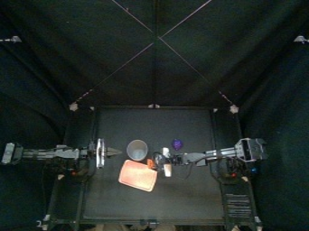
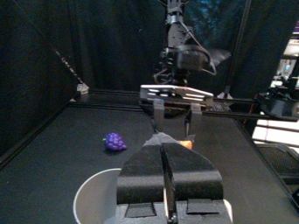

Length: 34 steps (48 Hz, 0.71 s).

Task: Pick the pie then place it in the grey bowl
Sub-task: Place pie in the grey bowl

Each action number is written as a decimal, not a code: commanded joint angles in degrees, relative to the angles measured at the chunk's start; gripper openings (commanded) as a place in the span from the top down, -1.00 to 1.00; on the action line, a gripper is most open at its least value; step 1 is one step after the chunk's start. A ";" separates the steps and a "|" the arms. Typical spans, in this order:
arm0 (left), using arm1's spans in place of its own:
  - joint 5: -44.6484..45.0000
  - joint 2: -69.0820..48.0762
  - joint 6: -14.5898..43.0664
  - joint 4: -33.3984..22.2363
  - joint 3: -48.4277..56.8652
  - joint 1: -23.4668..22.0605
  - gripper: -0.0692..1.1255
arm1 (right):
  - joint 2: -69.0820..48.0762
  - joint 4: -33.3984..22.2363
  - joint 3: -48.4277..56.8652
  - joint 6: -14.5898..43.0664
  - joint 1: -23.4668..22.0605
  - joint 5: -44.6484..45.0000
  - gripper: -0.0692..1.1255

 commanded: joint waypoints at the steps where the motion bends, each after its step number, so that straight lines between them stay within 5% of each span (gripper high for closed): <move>1: -0.53 0.26 0.09 -0.09 -1.14 0.00 0.92 | 1.49 3.08 -1.14 -0.26 -3.52 -15.29 -0.06; 13: -0.53 0.26 0.18 -0.09 -0.70 0.09 0.92 | 10.99 9.32 -1.93 -0.35 -6.24 -36.83 -0.06; 25: -0.53 0.26 0.18 0.00 -0.62 0.09 0.92 | 18.19 11.51 -7.21 -0.26 -6.59 -38.14 -0.14; 34: -0.44 0.26 0.26 0.00 -0.62 0.09 0.92 | 19.07 12.57 -8.26 -0.26 -6.59 -35.95 -0.52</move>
